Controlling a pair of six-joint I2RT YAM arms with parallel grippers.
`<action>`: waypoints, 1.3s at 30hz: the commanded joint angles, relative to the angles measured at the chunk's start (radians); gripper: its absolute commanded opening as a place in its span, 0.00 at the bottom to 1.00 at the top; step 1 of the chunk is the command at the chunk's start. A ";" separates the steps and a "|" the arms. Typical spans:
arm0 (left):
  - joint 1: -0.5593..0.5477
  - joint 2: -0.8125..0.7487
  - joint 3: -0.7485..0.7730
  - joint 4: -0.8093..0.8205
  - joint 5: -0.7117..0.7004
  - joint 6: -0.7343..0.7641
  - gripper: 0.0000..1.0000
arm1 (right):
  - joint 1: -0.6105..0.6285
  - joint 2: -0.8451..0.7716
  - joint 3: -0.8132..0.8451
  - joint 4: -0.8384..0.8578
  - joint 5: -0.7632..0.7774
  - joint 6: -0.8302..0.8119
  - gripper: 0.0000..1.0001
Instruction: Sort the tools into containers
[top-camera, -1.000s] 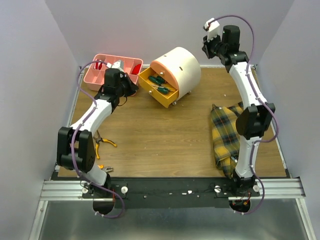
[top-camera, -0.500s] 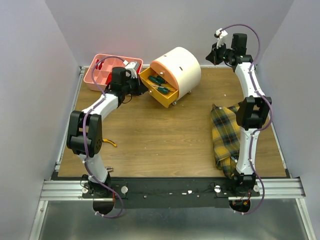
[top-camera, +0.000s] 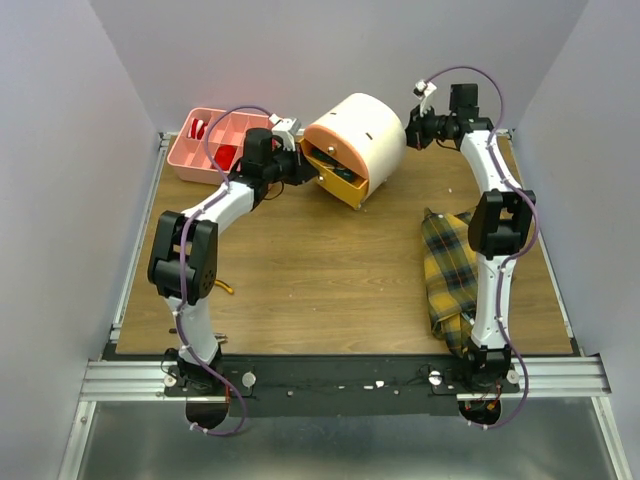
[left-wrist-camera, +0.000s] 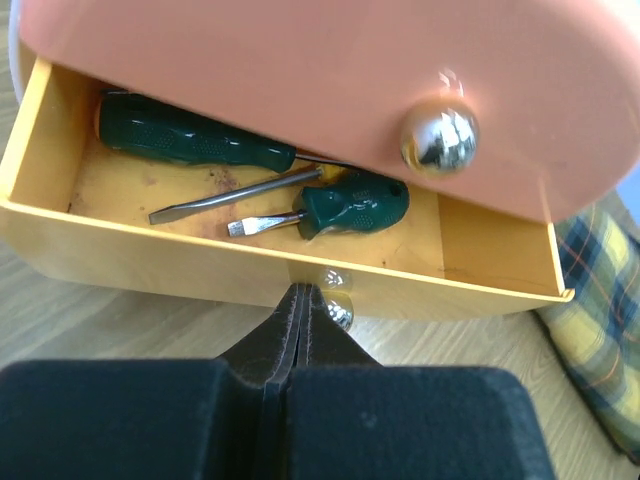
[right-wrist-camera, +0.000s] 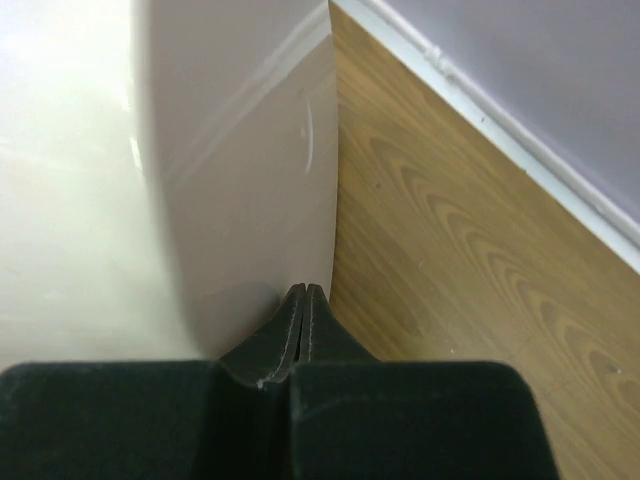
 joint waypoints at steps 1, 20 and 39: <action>-0.029 0.075 0.054 0.100 0.011 -0.064 0.00 | 0.021 -0.030 -0.057 -0.091 -0.052 -0.022 0.03; 0.009 0.156 0.122 0.174 -0.053 -0.321 0.28 | 0.059 -0.154 -0.183 -0.057 0.216 -0.060 0.02; 0.077 0.100 -0.064 0.192 -0.031 -0.650 0.56 | 0.077 -0.280 -0.045 0.173 0.611 0.061 0.49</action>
